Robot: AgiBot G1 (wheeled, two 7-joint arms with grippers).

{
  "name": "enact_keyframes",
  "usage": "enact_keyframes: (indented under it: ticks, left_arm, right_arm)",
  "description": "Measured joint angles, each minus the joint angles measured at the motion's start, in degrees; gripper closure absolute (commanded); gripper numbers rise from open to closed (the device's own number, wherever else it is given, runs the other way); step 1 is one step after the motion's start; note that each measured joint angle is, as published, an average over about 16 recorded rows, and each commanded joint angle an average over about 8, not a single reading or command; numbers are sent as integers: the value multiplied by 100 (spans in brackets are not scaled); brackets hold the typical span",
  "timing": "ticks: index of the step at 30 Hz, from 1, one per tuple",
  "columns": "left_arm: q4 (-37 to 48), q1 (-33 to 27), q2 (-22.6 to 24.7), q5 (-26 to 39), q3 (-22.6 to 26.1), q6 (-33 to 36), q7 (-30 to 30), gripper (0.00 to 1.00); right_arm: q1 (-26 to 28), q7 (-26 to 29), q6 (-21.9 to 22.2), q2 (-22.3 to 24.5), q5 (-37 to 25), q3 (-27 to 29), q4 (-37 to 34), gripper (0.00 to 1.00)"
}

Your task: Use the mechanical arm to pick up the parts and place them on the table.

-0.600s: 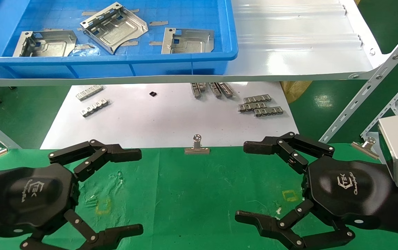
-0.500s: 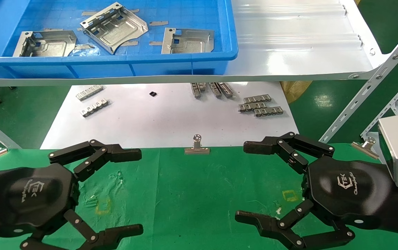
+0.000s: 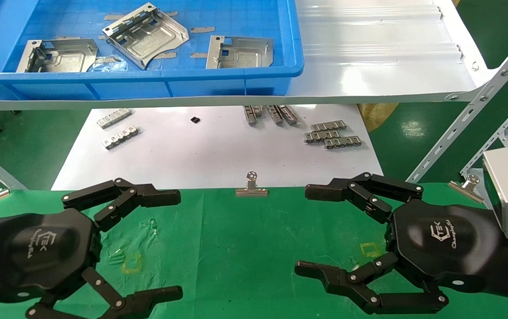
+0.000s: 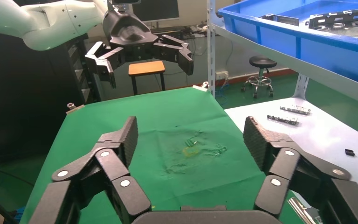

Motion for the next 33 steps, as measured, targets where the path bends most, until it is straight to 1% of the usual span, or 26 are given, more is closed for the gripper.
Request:
enact_keyframes:
  ticks: [18, 23, 28, 33]
  left_arm:
    - [1, -3, -1, -1, -4, -4, 3, 0]
    - [56, -90, -4, 103, -36, -165, 45, 0]
    - [228, -392, 90, 351, -41, -523, 34, 0]
    - [802, -1022, 419, 708, 7, -986, 70, 0]
  right_arm:
    - [0, 0, 0, 0, 0, 0, 0, 100]
    - [0, 0, 0, 0, 0, 0, 0, 100]
    - [0, 0, 0, 0, 0, 0, 0, 100]
    - [0, 0, 0, 0, 0, 0, 0, 100]
